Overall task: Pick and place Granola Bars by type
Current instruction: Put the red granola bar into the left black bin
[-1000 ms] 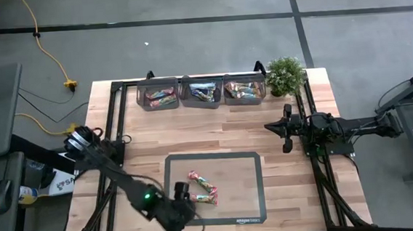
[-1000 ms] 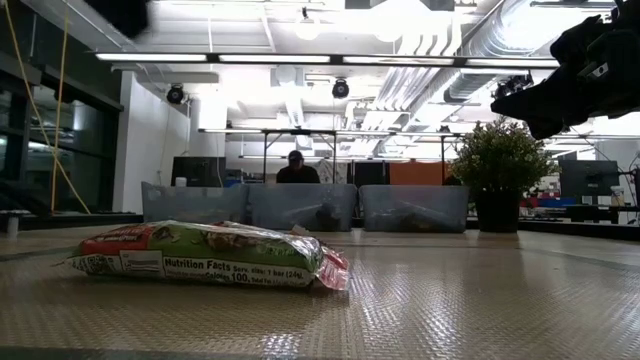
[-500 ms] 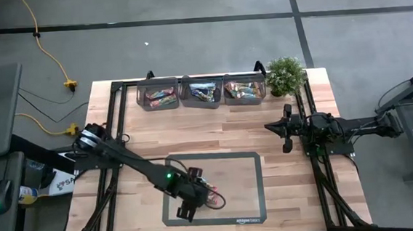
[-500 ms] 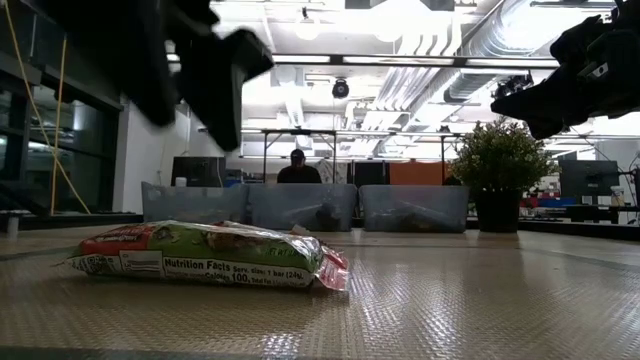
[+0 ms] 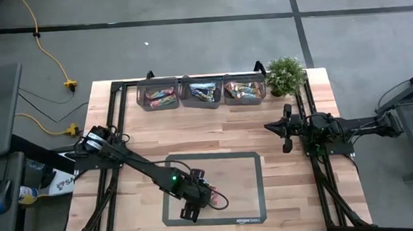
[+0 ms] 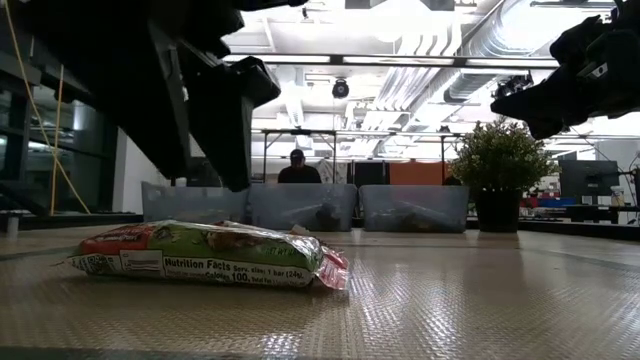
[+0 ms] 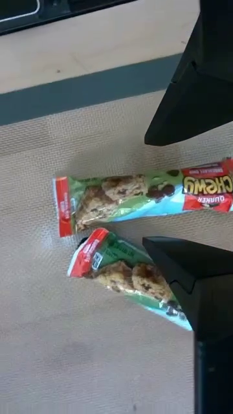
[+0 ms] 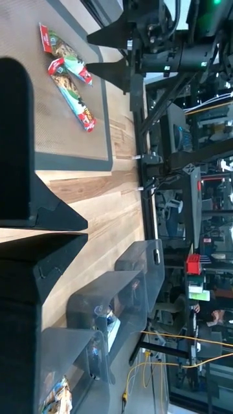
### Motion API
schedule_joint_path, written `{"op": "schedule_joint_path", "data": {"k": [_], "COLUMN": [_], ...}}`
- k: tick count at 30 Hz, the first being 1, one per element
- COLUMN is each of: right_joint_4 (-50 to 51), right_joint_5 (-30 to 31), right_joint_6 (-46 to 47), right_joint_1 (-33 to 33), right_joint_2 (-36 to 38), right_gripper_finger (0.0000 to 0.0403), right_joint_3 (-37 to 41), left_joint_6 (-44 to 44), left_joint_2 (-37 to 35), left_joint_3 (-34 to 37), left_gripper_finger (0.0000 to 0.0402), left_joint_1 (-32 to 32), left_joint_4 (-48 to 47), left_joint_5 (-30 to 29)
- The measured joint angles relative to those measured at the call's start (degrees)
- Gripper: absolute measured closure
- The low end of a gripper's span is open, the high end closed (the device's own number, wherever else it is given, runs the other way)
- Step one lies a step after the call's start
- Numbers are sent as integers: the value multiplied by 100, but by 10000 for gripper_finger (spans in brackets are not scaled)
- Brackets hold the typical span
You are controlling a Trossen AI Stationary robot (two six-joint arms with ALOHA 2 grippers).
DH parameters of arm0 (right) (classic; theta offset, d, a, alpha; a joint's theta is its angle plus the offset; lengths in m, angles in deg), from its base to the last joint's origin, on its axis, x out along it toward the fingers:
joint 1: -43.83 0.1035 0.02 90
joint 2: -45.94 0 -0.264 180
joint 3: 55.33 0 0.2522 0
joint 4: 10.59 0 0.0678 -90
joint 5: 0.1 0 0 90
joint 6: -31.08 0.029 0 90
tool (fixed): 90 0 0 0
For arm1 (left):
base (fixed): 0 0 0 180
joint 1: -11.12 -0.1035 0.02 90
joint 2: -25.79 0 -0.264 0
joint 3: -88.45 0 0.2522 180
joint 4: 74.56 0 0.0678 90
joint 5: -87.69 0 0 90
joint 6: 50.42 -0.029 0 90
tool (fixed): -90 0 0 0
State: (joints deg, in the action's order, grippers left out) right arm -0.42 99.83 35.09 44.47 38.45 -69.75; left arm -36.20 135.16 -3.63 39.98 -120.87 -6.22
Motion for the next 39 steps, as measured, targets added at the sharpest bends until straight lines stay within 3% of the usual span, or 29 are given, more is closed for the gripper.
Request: {"op": "schedule_joint_path", "data": {"k": [39], "right_joint_4": [35], "right_joint_5": [-4], "right_joint_6": [0], "right_joint_1": [0], "right_joint_2": [-2], "right_gripper_finger": [402], "right_joint_3": [-2], "left_joint_6": [560], "left_joint_2": [704], "left_joint_3": [-20], "left_gripper_finger": [163], "left_joint_1": [9], "left_joint_4": [-30], "left_joint_5": [32]}}
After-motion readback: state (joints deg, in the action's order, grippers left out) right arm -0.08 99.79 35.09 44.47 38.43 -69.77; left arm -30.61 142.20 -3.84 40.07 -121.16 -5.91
